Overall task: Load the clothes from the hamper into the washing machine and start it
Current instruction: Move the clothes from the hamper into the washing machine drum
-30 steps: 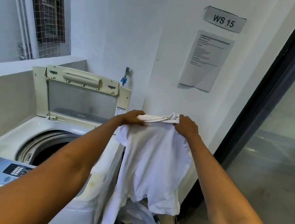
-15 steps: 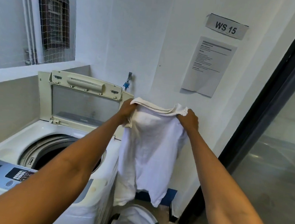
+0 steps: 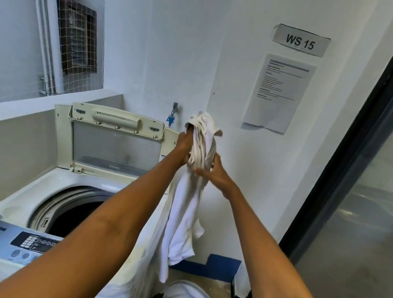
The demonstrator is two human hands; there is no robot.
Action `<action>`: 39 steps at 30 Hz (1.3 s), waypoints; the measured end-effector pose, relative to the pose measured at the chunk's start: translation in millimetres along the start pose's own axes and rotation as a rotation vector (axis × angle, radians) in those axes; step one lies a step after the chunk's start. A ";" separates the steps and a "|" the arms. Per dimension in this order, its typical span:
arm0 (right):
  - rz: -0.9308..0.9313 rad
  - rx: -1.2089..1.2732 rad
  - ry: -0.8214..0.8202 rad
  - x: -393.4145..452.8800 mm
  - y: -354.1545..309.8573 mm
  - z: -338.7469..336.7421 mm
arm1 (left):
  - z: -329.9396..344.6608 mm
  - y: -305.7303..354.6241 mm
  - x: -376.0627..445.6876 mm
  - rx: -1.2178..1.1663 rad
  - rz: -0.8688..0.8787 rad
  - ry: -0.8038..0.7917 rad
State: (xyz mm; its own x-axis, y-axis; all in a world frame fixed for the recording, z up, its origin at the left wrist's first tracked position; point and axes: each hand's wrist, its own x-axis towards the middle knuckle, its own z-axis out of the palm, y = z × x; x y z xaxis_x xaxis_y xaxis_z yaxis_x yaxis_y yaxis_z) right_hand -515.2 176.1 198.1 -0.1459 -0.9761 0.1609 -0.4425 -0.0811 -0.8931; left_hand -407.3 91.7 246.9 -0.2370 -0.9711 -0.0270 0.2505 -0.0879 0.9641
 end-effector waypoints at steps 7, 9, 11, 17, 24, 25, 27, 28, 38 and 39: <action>0.304 -0.149 0.003 -9.5 72.0 67.5 | -2.6 44.6 2.3 -0.295 0.041 0.045; 0.330 -0.249 0.103 -1.3 62.7 72.0 | -24.6 41.0 10.3 -0.134 0.076 0.178; 0.311 -0.224 0.200 6.9 45.1 69.7 | -54.2 31.4 18.6 0.082 0.170 0.295; 0.085 -0.156 0.257 46.5 -20.1 64.5 | -153.7 -14.9 30.7 0.193 -0.132 0.295; 0.040 0.273 0.141 96.7 -83.0 126.0 | -234.4 -15.2 13.5 0.596 -0.413 0.116; 0.051 0.299 0.137 101.5 -86.3 137.1 | -244.3 -10.9 12.6 0.692 -0.443 0.112; 0.083 0.278 0.140 107.8 -84.5 159.4 | -261.7 -3.8 11.5 0.918 -0.474 0.123; 0.088 0.231 0.143 110.6 -79.9 172.0 | -269.8 -1.5 8.8 1.008 -0.466 0.121; 0.279 -0.119 -0.126 117.4 32.8 313.7 | -340.5 -73.8 35.6 0.608 -0.313 0.023; 0.305 -0.158 -0.154 118.3 45.2 327.3 | -342.6 -82.5 33.0 0.541 -0.339 0.021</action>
State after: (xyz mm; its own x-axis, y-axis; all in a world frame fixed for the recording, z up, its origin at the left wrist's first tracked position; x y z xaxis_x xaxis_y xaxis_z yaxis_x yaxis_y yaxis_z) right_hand -262.9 -8.9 39.2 -0.1625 -0.9705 -0.1784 -0.5322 0.2384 -0.8124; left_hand -114.2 -9.1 76.0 -0.2003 -0.9137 -0.3536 -0.3461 -0.2717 0.8980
